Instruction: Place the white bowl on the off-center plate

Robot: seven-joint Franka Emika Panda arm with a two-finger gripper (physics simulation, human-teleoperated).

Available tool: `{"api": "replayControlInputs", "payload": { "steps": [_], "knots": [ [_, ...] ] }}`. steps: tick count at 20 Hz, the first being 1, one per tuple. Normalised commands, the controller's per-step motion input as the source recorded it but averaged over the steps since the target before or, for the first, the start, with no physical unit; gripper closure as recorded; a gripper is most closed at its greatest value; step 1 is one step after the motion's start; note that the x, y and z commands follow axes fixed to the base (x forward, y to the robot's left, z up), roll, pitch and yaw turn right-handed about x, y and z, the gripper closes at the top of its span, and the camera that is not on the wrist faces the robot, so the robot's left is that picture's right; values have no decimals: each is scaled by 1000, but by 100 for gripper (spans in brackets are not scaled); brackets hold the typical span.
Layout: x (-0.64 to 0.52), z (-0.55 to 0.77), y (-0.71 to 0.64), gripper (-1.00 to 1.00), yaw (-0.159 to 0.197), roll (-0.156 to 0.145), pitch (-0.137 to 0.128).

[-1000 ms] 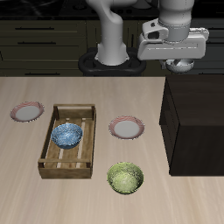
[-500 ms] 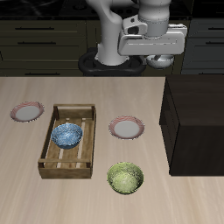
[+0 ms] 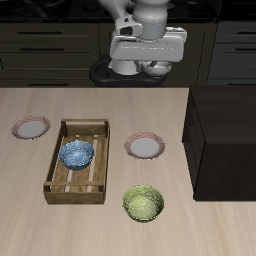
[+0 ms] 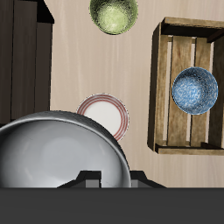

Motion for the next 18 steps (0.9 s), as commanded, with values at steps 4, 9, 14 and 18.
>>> {"api": "replayControlInputs", "payload": {
  "steps": [4, 9, 14, 18],
  "knots": [
    [-191, -60, -743, 100, -2, -59, -16],
    [-124, -79, -611, 100, -9, -67, -10],
    [-187, -110, -691, 100, -25, -58, 7],
    [-172, -71, -379, 100, 31, -5, -4]
  ]
}}
